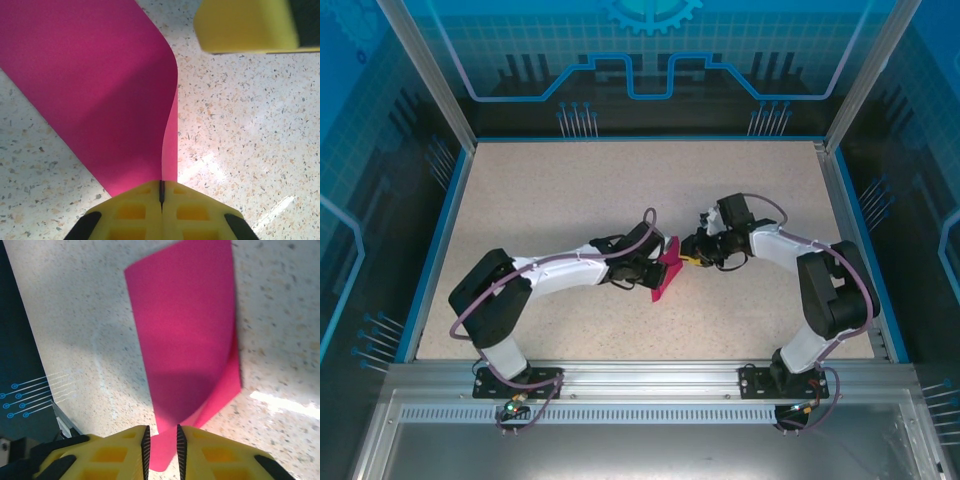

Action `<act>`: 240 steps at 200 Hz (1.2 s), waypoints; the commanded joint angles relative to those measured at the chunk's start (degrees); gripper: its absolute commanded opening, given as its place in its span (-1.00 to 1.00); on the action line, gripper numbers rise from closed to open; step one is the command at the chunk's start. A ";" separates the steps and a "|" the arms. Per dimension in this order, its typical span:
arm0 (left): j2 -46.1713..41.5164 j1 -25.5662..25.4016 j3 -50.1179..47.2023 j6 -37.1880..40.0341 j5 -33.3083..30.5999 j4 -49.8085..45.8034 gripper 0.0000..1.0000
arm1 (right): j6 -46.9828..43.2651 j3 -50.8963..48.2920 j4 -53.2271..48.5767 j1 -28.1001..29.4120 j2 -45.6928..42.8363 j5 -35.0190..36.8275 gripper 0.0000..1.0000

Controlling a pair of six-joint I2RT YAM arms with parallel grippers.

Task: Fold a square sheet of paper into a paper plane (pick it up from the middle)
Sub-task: Third fold the triangle at the center of the table.

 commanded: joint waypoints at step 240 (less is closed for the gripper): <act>5.30 5.87 2.30 4.36 4.85 -1.52 -0.87 | -9.41 22.09 -14.14 5.33 22.09 11.33 -0.66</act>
